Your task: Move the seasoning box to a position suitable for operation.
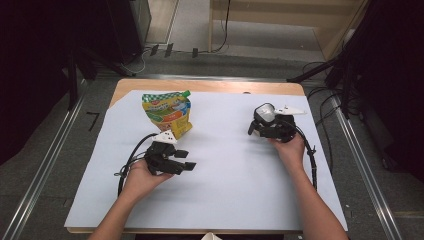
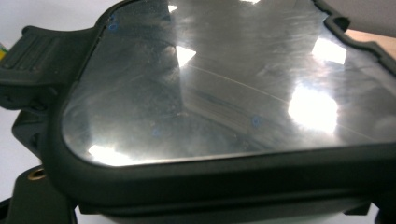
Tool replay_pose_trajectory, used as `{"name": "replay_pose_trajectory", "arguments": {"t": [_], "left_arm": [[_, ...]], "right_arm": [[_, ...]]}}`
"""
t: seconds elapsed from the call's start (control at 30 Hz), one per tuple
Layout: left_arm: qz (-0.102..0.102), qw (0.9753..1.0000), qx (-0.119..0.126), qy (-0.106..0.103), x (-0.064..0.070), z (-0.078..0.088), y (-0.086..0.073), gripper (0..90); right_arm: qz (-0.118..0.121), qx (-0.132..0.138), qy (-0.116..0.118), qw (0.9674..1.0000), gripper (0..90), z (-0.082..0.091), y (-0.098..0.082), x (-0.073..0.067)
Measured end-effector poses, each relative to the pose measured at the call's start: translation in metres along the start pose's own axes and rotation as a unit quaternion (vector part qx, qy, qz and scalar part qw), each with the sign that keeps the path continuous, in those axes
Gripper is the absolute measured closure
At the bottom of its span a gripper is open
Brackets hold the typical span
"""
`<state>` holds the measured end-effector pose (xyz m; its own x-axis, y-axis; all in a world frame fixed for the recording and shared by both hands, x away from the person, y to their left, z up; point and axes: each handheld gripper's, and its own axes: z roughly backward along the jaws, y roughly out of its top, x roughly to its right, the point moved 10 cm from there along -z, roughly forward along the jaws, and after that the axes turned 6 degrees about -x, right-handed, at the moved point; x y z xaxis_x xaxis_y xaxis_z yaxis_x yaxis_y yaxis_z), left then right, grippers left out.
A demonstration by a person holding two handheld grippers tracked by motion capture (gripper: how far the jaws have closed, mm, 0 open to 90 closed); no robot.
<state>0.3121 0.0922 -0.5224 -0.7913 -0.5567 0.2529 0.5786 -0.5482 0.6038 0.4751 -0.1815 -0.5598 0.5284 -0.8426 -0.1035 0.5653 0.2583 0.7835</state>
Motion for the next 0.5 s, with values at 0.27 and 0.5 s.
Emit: {"name": "replay_pose_trajectory", "arguments": {"t": [0.27,0.5], "left_arm": [[-0.007,1.0000,-0.001,-0.006,0.000,-0.003,0.005,42.9],[-0.011,0.9999,-0.002,-0.008,-0.001,-0.006,0.008,42.8]], "right_arm": [[0.015,0.009,0.023,0.9996,15.2,0.009,0.006,-0.021],[0.031,0.014,0.047,0.9983,15.4,0.015,0.009,-0.045]]}}
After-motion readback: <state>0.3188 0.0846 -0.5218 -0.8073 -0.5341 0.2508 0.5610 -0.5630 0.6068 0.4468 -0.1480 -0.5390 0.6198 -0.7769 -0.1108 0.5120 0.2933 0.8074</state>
